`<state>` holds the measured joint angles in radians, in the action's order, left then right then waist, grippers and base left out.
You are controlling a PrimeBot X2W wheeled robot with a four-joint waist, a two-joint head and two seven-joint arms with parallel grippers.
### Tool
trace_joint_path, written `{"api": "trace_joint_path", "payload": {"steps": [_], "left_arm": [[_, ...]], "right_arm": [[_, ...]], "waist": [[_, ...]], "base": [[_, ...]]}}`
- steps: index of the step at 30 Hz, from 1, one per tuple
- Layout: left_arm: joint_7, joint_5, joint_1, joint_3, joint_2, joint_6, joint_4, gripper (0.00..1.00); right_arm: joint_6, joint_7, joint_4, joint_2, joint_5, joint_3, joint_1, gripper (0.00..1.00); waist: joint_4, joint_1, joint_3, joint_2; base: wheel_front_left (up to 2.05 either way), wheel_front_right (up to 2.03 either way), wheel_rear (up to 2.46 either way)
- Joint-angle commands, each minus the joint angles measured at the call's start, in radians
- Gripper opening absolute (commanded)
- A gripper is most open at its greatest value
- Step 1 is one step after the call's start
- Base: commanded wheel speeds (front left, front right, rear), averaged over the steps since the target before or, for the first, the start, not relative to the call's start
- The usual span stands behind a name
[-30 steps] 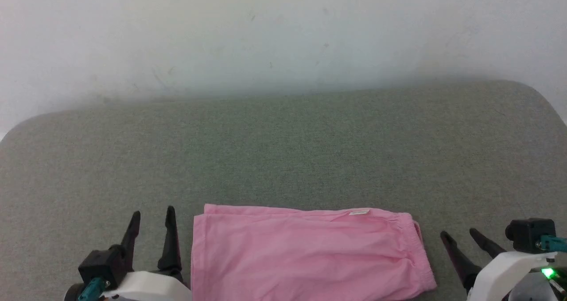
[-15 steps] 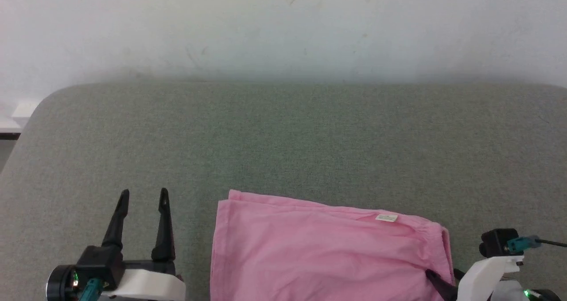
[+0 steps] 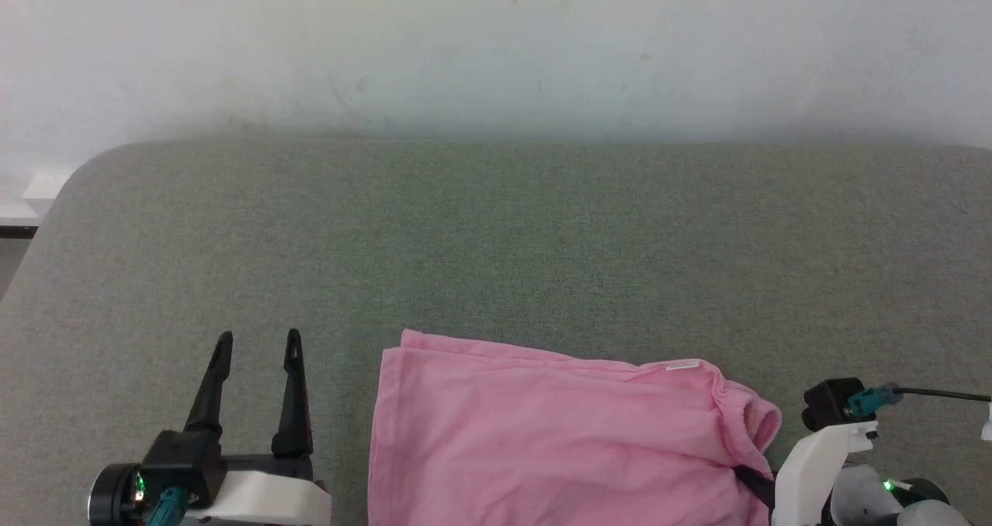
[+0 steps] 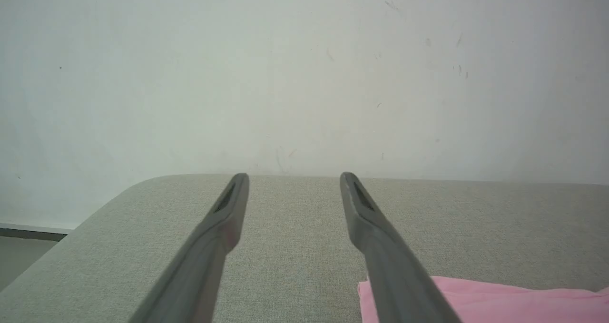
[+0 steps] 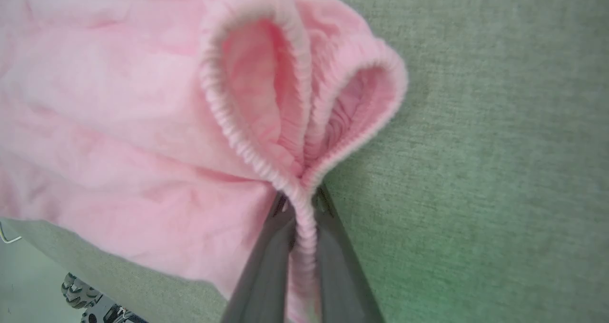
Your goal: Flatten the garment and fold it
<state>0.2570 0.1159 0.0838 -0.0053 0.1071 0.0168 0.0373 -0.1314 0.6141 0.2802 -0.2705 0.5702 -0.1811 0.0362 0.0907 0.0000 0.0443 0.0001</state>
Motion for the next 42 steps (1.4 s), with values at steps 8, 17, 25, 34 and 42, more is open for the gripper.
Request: {"api": "trace_joint_path", "payload": {"steps": [8,17,25,34,42], "left_arm": [[0.005,-0.032,0.029,0.041,-0.011,-0.021,-0.028,1.0],[0.005,-0.044,0.021,0.048,-0.026,-0.035,-0.049,1.0],[0.005,-0.049,0.012,0.05,-0.035,-0.05,-0.073,1.0],[0.005,-0.058,-0.006,0.042,-0.041,-0.062,-0.087,1.0],[0.005,-0.055,-0.029,0.03,-0.047,-0.065,-0.105,1.0]], "right_arm": [[0.001,-0.037,-0.09,-0.043,0.002,0.056,-0.016,0.0],[0.001,0.04,-0.105,-0.079,-0.015,0.322,-0.081,0.0],[0.001,0.241,-0.218,0.071,0.295,0.297,-0.06,0.0],[0.001,0.257,-0.261,0.164,0.429,0.134,-0.014,0.0],[0.001,0.094,-0.111,0.206,0.381,-0.11,0.07,0.0]], "waist": [[-0.053,0.0,-0.02,-0.0001],[-0.082,0.0,-0.008,-0.0001],[-0.091,0.0,-0.007,-0.0001],[-0.064,0.0,-0.007,-0.0001],[-0.024,0.0,0.009,-0.0001]], "base": [[0.0,0.0,0.0],[0.0,0.0,0.0],[0.0,0.0,0.0],[0.0,0.0,0.0],[0.0,0.0,0.0]]}}
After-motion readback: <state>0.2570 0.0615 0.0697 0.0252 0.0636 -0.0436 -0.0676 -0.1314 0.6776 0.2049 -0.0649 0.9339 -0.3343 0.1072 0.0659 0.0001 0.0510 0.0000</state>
